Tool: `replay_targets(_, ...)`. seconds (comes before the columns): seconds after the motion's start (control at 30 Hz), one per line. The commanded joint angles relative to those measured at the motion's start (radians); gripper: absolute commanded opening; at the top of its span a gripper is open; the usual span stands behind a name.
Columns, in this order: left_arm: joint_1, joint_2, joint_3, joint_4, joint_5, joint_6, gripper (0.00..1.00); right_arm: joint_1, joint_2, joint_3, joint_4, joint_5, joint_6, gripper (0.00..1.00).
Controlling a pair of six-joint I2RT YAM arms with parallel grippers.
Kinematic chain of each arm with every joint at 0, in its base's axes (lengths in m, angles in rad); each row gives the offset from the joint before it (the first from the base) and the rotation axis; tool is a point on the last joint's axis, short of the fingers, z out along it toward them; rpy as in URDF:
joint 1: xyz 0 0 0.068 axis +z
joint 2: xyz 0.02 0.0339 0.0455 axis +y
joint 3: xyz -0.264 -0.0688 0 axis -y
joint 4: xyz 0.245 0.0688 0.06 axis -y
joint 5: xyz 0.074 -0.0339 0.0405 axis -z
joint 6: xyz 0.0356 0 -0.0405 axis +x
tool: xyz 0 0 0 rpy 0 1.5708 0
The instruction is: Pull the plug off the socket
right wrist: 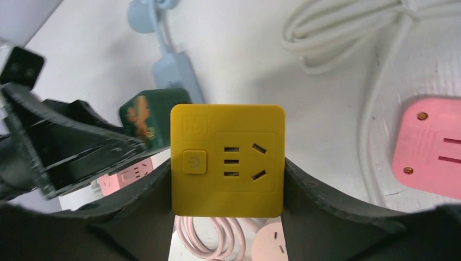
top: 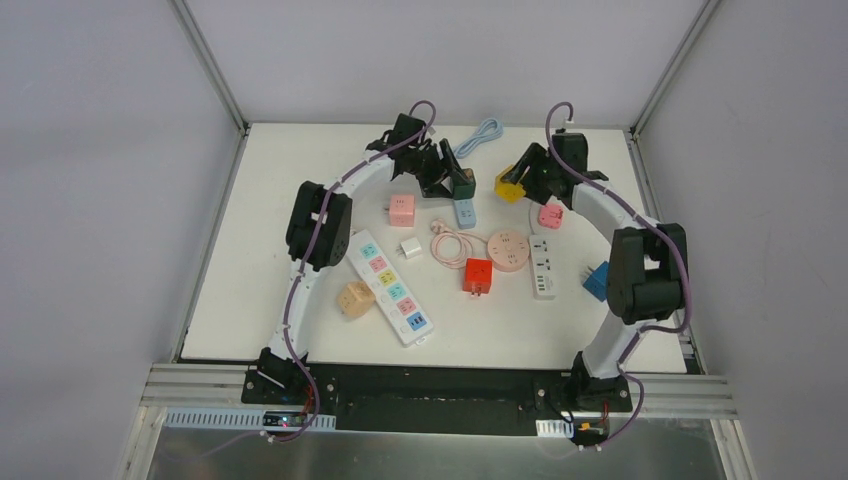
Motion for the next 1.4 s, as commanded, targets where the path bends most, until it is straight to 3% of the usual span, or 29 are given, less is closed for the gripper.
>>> replay_targets(0.0,0.018,-0.067,-0.037,0.136,0.049,0.02,0.68,-0.039,0.065,0.016,-0.016,-0.119,0.095,0.2)
replay_targets(0.1,0.03,-0.116,-0.075,0.145,0.037,0.074,0.7,-0.047,0.106,0.024,-0.043,-0.122,0.1,0.32)
replay_targets(0.2,0.031,-0.168,-0.134,0.154,0.0,0.136,0.7,-0.055,0.132,0.022,-0.068,-0.08,0.115,0.5)
replay_targets(0.37,0.032,-0.241,-0.249,0.244,-0.05,0.147,0.7,-0.06,0.134,0.025,-0.092,-0.033,0.107,0.74)
replay_targets(0.5,0.032,-0.283,-0.29,0.276,-0.106,0.175,0.7,-0.06,0.101,0.027,-0.095,-0.003,0.089,0.87)
replay_targets(0.73,0.032,-0.302,-0.29,0.233,-0.169,0.201,0.7,-0.06,-0.018,-0.04,-0.018,0.088,0.063,0.89)
replay_targets(0.97,0.032,-0.312,-0.293,0.204,-0.226,0.203,0.7,-0.051,-0.138,-0.128,0.145,0.047,0.033,0.89)
replay_targets(1.13,0.032,-0.337,-0.323,0.23,-0.227,0.212,0.7,0.0,-0.122,-0.096,0.147,0.015,-0.048,0.89)
replay_targets(1.37,0.032,-0.443,-0.428,0.255,-0.344,0.275,0.71,0.148,-0.047,0.015,0.108,0.135,-0.164,0.89)
